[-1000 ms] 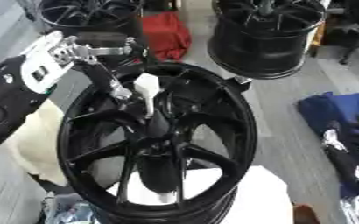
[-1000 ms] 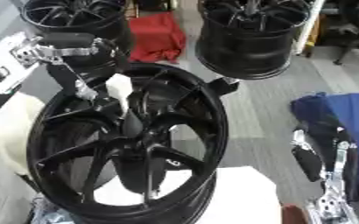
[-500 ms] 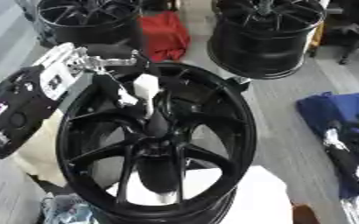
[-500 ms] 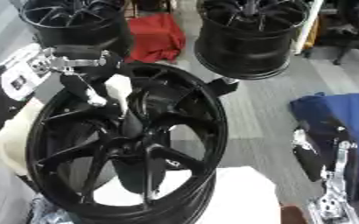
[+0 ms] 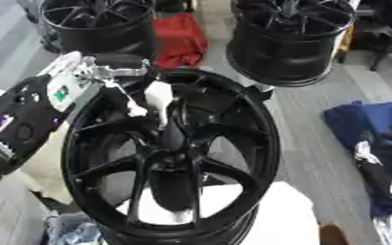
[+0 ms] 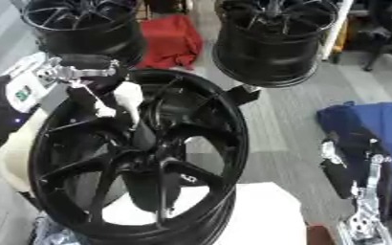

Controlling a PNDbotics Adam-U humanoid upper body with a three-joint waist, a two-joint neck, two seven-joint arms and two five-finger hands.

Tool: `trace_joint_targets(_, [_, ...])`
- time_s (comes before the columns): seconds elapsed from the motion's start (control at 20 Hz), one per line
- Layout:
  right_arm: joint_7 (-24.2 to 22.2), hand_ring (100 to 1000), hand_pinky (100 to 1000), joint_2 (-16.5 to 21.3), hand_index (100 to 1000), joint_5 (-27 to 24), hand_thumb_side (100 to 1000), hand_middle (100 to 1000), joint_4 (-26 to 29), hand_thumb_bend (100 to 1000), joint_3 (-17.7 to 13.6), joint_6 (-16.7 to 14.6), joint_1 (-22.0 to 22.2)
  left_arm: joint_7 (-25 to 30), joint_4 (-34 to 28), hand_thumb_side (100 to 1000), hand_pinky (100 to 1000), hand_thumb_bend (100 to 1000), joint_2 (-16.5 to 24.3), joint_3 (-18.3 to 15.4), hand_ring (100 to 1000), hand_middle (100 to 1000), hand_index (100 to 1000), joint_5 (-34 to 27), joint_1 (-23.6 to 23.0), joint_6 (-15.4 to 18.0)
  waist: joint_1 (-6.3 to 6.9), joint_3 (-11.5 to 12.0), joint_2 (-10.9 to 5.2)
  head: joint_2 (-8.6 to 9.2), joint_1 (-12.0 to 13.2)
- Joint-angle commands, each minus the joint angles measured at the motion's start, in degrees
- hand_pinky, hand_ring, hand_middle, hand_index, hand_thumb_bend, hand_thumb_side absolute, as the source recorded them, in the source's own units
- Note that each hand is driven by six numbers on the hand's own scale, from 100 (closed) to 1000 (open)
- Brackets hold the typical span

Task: Pull the pin out of the wheel hub.

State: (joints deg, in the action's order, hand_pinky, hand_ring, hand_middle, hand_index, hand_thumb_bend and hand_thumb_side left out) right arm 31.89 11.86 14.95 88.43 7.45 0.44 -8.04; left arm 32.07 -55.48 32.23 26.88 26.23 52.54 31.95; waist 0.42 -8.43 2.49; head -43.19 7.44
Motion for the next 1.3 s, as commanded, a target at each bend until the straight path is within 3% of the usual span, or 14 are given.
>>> trace_joint_targets(0.05, [-0.01,685,734,0.47,858,0.22,414,714,0.52,226,-0.07,-0.04,-0.66,19.9,-0.61,209,631,100,1.12,-1.3,514,494,697,-2.07,1.45,20.01,-0.14,-0.02,-0.52,0.38,0.02])
trace_joint_targets(0.45, [0.06,684,734,0.4,858,0.23,414,713,0.45,226,-0.13,-0.05,-0.57,19.9,-4.7,178,604,100,2.54,-5.28,486,461,669,-9.7,2.77,20.01,-0.18,0.1,-0.7,0.56,0.09])
trace_joint_targets(0.8, [0.5,684,734,0.47,858,0.14,414,712,0.25,225,-0.56,-0.03,-0.17,19.9,-10.99,172,618,100,8.27,-13.35,510,464,677,-15.88,3.48,20.01,-0.13,0.98,-0.92,0.58,-0.33])
trace_joint_targets(1.1, [1.29,684,734,0.79,858,0.15,414,712,0.12,223,-1.4,0.05,0.14,19.9,-11.26,177,617,100,16.71,-21.67,521,480,695,-21.17,-2.25,20.01,0.08,2.43,-0.87,0.73,-2.03])
trace_joint_targets(1.3, [1.98,684,734,0.93,858,0.11,414,712,0.23,222,-2.09,0.14,0.07,19.9,-7.76,234,635,100,22.71,-23.93,543,504,720,-24.48,-8.18,20.01,0.1,3.42,-0.28,1.31,-3.44])
